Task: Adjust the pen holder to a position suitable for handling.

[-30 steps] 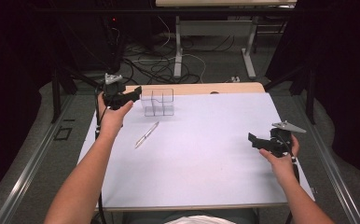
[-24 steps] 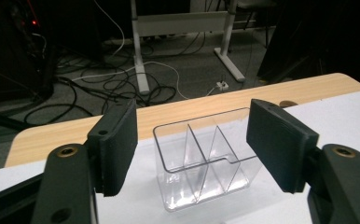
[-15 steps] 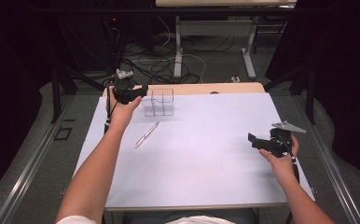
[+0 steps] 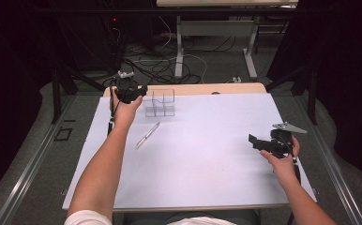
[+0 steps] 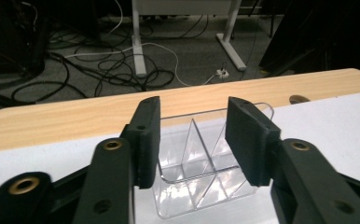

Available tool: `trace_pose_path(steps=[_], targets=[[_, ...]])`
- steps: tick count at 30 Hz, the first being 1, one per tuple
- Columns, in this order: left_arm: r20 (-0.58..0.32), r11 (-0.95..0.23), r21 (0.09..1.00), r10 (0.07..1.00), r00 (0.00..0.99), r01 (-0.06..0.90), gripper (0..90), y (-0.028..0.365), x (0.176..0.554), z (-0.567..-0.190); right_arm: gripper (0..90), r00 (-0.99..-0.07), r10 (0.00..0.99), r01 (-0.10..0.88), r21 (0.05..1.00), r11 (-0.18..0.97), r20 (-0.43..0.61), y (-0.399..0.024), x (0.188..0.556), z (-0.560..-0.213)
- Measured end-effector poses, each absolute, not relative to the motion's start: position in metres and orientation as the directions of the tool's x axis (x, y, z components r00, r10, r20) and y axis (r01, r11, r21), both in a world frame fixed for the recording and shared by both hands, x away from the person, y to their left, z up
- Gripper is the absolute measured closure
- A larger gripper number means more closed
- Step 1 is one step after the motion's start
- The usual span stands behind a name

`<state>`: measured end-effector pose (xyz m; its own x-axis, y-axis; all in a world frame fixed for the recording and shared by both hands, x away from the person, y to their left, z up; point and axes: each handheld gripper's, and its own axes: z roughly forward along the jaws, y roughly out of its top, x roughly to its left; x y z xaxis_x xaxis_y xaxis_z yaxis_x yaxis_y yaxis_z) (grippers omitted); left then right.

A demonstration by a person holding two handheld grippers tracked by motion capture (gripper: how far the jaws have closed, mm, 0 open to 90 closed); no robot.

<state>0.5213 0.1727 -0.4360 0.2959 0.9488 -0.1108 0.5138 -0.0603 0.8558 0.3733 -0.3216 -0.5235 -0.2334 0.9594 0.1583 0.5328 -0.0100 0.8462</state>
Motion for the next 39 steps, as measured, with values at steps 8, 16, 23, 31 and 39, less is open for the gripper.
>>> trace_pose_path(steps=[8,16,23,31,39], targets=[[-0.187,0.017,0.826,0.951,0.246,0.563,66.9,0.182,0.531,-0.453,3.9,-0.228,0.959,0.539,0.842,-0.021,0.170,-0.321,0.373,-0.524],[-0.215,0.040,0.805,0.950,0.228,0.592,75.3,0.192,0.538,-0.467,4.9,-0.224,0.959,0.545,0.838,-0.025,0.174,-0.321,0.373,-0.526],[-0.240,0.049,0.785,0.943,0.230,0.618,76.9,0.193,0.542,-0.474,5.5,-0.218,0.958,0.554,0.832,-0.035,0.185,-0.322,0.374,-0.527],[-0.235,0.039,0.777,0.944,0.232,0.629,77.6,0.188,0.545,-0.481,6.5,-0.222,0.957,0.555,0.831,-0.035,0.188,-0.322,0.374,-0.527],[-0.215,0.022,0.766,0.951,0.223,0.643,78.2,0.185,0.548,-0.486,6.8,-0.221,0.956,0.557,0.830,-0.038,0.192,-0.322,0.374,-0.527]])
